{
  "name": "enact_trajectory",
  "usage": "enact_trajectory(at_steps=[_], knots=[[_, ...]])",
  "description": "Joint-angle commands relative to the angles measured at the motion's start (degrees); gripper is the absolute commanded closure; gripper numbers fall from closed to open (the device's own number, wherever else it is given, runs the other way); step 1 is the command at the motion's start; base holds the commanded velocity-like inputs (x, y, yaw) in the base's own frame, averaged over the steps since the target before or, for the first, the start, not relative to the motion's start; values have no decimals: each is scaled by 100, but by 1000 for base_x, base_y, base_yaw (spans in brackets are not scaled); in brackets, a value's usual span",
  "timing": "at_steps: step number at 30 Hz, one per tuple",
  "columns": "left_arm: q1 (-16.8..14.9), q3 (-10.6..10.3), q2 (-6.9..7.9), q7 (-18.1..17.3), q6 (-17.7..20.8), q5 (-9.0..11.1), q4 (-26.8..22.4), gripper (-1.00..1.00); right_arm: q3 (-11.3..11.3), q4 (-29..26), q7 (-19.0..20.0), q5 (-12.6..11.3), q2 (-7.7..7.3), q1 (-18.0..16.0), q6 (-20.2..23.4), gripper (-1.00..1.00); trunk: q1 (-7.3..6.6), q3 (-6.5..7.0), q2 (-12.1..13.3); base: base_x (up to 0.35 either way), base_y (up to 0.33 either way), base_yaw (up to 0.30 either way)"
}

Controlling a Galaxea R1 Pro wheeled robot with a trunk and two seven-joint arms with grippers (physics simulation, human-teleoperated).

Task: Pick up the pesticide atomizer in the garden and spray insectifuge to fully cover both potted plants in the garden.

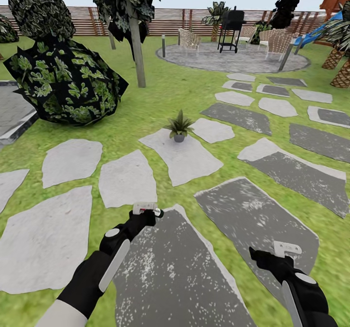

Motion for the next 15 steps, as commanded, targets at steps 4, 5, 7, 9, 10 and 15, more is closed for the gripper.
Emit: enact_trajectory(at_steps=[4,5,7,9,10,15], knots=[[-2,-9,1,4,25,34,-10,100,-4,-7,15,1,-2,-3,30,-100,-89,68,160,0,0,0],[-3,-12,0,4,25,34,-10,100,-4,-7,14,1,2,-3,30,-100,-111,86,200,0,0,0],[-3,-15,0,4,25,31,-10,100,-2,-7,14,0,0,-3,30,-100,-155,122,280,0,0,0],[-3,-32,0,4,25,32,-10,100,-4,-7,14,1,2,-3,30,-100,-199,158,361,0,0,0],[-3,-36,0,4,25,30,-10,100,-1,-7,14,1,0,-3,30,-100,-221,176,401,0,0,0],[-3,-39,0,4,25,28,-10,100,4,-7,14,1,3,-3,30,-100,-331,266,601,0,0,0]])
